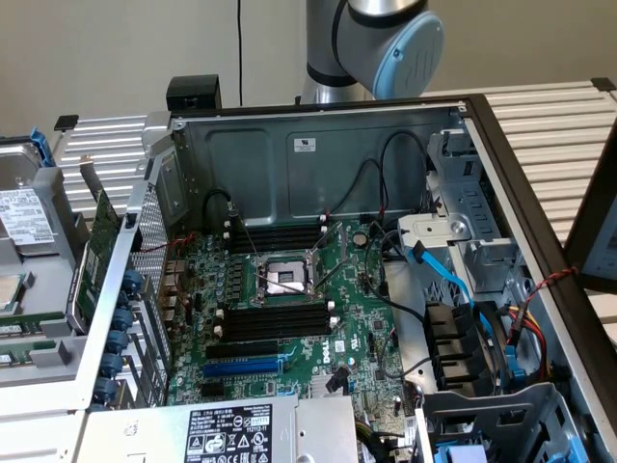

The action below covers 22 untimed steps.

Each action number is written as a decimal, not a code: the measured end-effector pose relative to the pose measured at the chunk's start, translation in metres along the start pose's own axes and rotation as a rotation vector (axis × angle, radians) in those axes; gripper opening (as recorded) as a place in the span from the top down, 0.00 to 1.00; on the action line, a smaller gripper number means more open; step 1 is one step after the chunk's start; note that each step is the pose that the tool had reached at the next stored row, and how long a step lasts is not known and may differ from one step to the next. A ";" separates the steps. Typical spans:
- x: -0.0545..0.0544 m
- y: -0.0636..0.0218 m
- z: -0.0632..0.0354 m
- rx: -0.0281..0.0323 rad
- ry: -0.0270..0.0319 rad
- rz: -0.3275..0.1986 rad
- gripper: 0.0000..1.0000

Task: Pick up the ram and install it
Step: 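Pick up the ram and move it above insertion slot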

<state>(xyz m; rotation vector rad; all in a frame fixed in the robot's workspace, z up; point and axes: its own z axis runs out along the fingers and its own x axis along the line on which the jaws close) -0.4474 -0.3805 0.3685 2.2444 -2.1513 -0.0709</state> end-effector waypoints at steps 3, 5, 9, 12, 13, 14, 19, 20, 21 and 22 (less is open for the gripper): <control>0.000 0.0016 0.0055 -0.0003 0.0006 -0.009 0.58; 0.000 0.0030 0.0093 -0.0003 0.0009 -0.015 0.58; 0.001 0.0065 0.0168 -0.0003 0.0011 -0.018 0.58; 0.003 0.0092 0.0225 0.0008 0.0009 -0.017 0.58; 0.004 0.0094 0.0243 0.0017 0.0009 -0.015 0.58; 0.004 0.0094 0.0259 0.0029 0.0009 -0.012 0.58; 0.005 0.0089 0.0347 0.0057 0.0003 0.005 0.58; 0.005 0.0088 0.0362 0.0053 0.0007 0.006 0.58; 0.006 0.0086 0.0383 0.0060 0.0006 0.006 0.58; 0.006 0.0086 0.0399 0.0058 0.0007 0.007 0.58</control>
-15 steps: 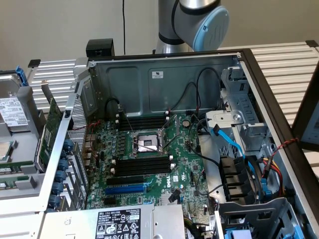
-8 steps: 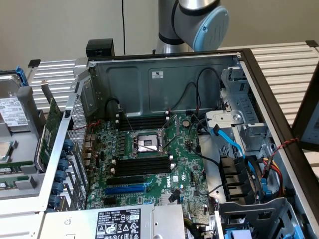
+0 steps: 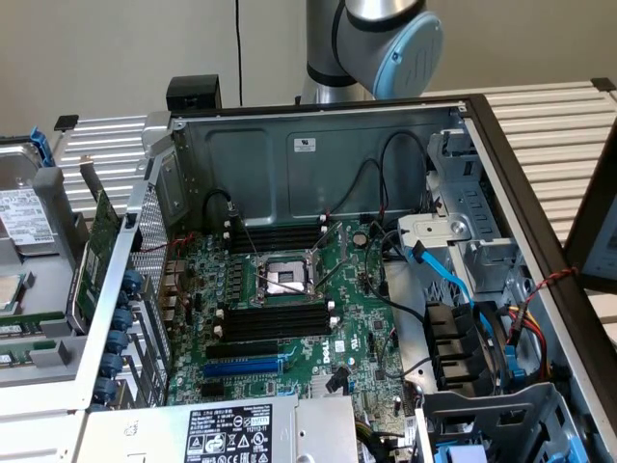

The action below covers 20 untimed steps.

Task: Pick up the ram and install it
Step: 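Pick up the ram and move it above insertion slot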

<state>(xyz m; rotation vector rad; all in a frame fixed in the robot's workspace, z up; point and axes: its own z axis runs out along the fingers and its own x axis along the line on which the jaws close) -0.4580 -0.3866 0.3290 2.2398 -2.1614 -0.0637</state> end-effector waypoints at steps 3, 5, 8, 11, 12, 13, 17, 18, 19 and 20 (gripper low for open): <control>0.003 -0.0001 0.0053 0.0003 0.0000 0.001 0.58; 0.007 -0.0001 0.0091 0.0008 -0.0001 0.002 0.58; 0.011 -0.0003 0.0146 0.0013 -0.0002 0.003 0.58; 0.011 -0.0005 0.0199 0.0012 -0.0001 0.003 0.58; 0.011 -0.0007 0.0218 0.0013 -0.0001 0.003 0.58; 0.011 -0.0007 0.0236 0.0012 -0.0001 0.003 0.58; 0.011 -0.0011 0.0309 0.0013 -0.0002 0.003 0.58; 0.011 -0.0012 0.0327 0.0013 -0.0001 0.003 0.58; 0.011 -0.0013 0.0345 0.0014 -0.0002 0.003 0.58; 0.011 -0.0014 0.0363 0.0014 -0.0002 0.004 0.58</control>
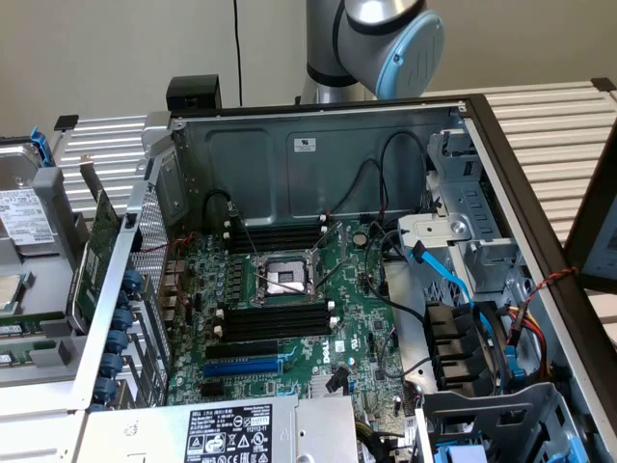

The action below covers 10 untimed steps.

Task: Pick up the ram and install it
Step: 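Pick up the ram and move it above insertion slot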

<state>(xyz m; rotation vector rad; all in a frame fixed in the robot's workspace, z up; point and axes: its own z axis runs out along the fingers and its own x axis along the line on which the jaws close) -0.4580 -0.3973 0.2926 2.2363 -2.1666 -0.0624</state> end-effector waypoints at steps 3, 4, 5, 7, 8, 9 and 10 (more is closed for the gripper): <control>0.000 -0.0003 0.0054 0.0001 -0.0001 0.001 0.58; 0.000 -0.0003 0.0072 0.0000 -0.0001 0.001 0.58; 0.000 -0.0004 0.0090 0.0001 -0.0001 0.002 0.58; 0.000 -0.0006 0.0126 -0.0001 0.0000 0.002 0.58; 0.000 -0.0007 0.0145 0.0000 -0.0001 0.002 0.58; 0.000 -0.0008 0.0163 0.0000 -0.0001 0.002 0.58; 0.000 -0.0008 0.0181 0.0000 -0.0002 0.002 0.58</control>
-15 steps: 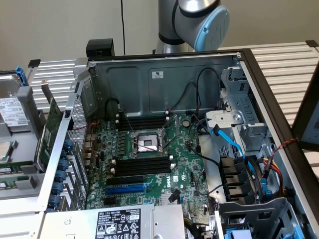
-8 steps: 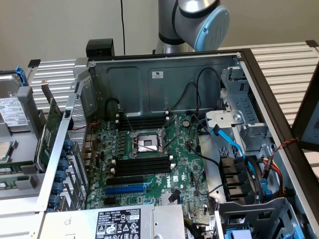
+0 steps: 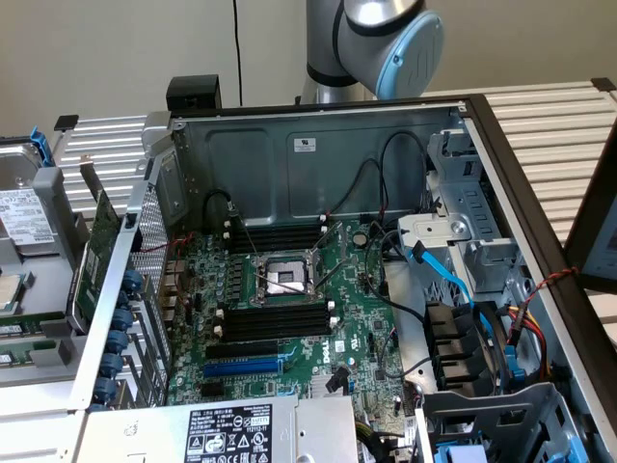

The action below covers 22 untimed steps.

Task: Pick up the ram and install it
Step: 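Pick up the ram and move it above insertion slot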

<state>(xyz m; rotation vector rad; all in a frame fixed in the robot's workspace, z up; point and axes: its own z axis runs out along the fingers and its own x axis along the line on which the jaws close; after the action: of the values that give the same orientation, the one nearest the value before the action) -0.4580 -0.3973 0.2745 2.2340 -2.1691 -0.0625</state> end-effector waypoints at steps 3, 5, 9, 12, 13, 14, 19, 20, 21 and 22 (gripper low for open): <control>0.000 -0.0003 0.0056 0.0000 0.0000 0.000 0.58; 0.000 -0.0004 0.0092 0.0000 0.0000 0.000 0.58; 0.000 -0.0008 0.0164 0.0000 0.0000 0.000 0.58; 0.000 -0.0008 0.0218 -0.0001 0.0000 0.001 0.58; 0.000 -0.0010 0.0235 -0.0001 0.0007 0.001 0.58; 0.000 -0.0011 0.0252 -0.0001 0.0014 0.001 0.58; 0.000 -0.0009 0.0335 0.0000 0.0035 0.004 0.58; 0.000 -0.0002 0.0343 0.0008 0.0080 0.004 0.58; 0.000 -0.0003 0.0353 0.0012 0.0121 0.005 0.58; 0.002 -0.0002 0.0365 0.0009 0.0123 0.005 0.58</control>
<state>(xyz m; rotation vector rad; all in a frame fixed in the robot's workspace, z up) -0.4595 -0.3994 0.2380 2.2238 -2.1684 -0.0476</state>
